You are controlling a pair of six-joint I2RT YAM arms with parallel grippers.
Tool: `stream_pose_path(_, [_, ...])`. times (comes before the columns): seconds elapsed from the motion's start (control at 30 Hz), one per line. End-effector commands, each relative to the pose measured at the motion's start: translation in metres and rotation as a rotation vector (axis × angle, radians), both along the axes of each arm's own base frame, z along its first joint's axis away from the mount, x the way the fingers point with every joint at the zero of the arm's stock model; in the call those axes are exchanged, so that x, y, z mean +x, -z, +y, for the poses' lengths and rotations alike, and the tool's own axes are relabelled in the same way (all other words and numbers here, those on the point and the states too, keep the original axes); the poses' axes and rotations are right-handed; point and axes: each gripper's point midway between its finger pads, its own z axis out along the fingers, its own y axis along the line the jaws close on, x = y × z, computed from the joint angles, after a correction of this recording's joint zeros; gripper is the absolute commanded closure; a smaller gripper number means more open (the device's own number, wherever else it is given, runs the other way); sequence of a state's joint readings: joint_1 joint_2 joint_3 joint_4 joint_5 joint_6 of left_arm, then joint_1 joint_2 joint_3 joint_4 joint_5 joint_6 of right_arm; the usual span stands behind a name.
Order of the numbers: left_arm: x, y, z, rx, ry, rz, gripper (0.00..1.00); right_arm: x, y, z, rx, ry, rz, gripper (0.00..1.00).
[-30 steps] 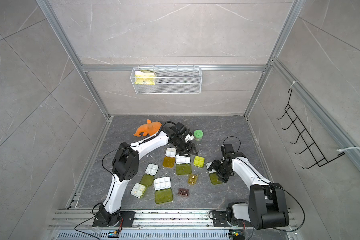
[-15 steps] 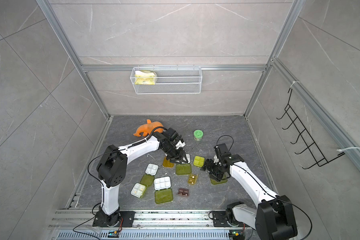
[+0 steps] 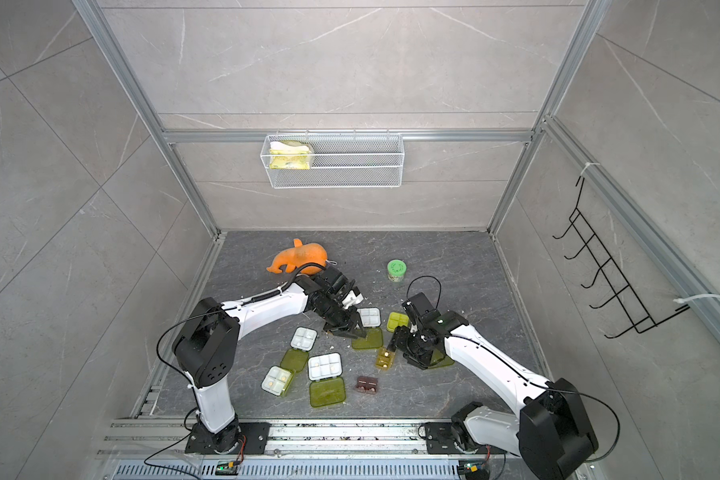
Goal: Close pillboxes
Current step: Close the lid on the pillbox.
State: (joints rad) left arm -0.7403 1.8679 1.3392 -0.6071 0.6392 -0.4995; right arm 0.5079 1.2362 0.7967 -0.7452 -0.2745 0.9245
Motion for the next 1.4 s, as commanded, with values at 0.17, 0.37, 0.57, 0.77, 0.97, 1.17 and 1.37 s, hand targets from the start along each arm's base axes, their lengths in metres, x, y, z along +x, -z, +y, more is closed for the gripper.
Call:
stream_pose_path(0.17, [-0.007, 0.000, -0.015, -0.045, 0.054, 0.025, 0.70, 0.017, -0.010, 0.009, 0.002, 0.020, -0.074, 0.29])
stream_pose_path(0.37, [-0.009, 0.007, -0.020, -0.036, 0.058, 0.029, 0.75, 0.014, -0.004, 0.009, -0.004, 0.009, -0.064, 0.30])
stream_pose_path(0.57, [-0.018, 0.015, -0.029, -0.023, 0.087, 0.035, 0.80, 0.019, -0.004, 0.012, -0.016, -0.019, -0.068, 0.32])
stream_pose_path(0.77, [-0.023, 0.021, -0.034, -0.010, 0.099, 0.043, 0.81, 0.022, -0.005, 0.017, 0.012, -0.016, -0.081, 0.35])
stream_pose_path(0.97, [-0.024, 0.031, -0.037, 0.008, 0.095, 0.052, 0.83, 0.023, -0.003, 0.022, 0.028, -0.036, -0.078, 0.38])
stream_pose_path(1.17, [-0.023, 0.036, -0.040, 0.016, 0.095, 0.058, 0.83, 0.027, 0.000, 0.030, 0.051, -0.036, -0.083, 0.39])
stream_pose_path(1.37, [-0.024, 0.041, -0.041, 0.022, 0.097, 0.066, 0.84, 0.031, 0.000, 0.040, 0.060, -0.054, -0.084, 0.40])
